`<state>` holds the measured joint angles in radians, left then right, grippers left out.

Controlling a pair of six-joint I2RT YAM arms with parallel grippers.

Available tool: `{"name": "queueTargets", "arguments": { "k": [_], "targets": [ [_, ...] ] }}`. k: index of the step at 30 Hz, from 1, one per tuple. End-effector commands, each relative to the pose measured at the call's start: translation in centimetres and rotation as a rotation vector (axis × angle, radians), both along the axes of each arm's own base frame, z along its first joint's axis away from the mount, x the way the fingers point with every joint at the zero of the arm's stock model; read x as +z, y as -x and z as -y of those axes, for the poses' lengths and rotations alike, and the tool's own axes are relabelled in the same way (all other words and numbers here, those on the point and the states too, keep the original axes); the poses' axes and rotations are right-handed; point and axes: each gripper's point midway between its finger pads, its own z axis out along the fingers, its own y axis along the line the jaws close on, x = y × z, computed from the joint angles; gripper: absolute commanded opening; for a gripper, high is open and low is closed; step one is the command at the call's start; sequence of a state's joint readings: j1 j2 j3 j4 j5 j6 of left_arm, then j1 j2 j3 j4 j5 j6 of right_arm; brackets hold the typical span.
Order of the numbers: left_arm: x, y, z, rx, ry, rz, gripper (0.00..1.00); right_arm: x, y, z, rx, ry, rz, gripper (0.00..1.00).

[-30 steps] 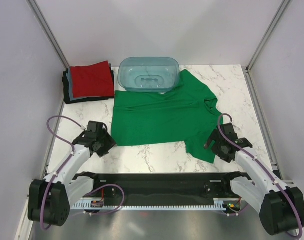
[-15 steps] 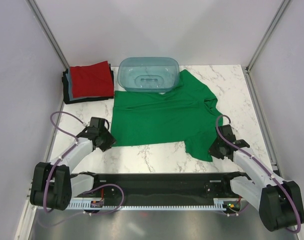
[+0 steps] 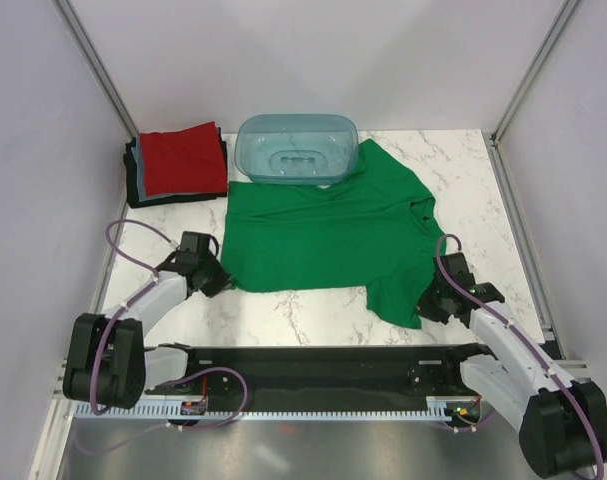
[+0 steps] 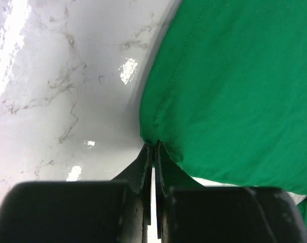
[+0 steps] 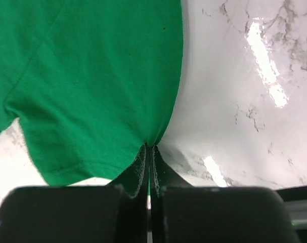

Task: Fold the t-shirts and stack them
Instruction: Fold the tshirt

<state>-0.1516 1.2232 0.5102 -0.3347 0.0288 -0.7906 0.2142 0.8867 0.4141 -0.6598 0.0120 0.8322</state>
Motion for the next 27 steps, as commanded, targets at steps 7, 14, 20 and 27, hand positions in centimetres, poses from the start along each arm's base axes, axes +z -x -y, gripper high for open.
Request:
{"name": "queueTargets", "arguments": {
  "k": [7,14,20,27],
  "targets": [
    [7.5,1.4,-0.6,-0.012,0.000,0.168,0.02,8.3,0.3,0.6,-0.003,0.010,0.114,0.00],
    [10.9,3.6,0.1,-0.010,0.072,0.209,0.02,12.5,2.0,0.8,-0.005,-0.021,0.186,0.00],
    [12.7,5.1,0.6,-0.023,0.112,0.222,0.02,15.6,2.7,1.4,0.012,0.004,0.248,0.00],
    [12.9,4.5,0.0,-0.029,0.065,0.199,0.03,17.3,0.3,1.3,0.051,0.034,0.286,0.00]
  ]
}}
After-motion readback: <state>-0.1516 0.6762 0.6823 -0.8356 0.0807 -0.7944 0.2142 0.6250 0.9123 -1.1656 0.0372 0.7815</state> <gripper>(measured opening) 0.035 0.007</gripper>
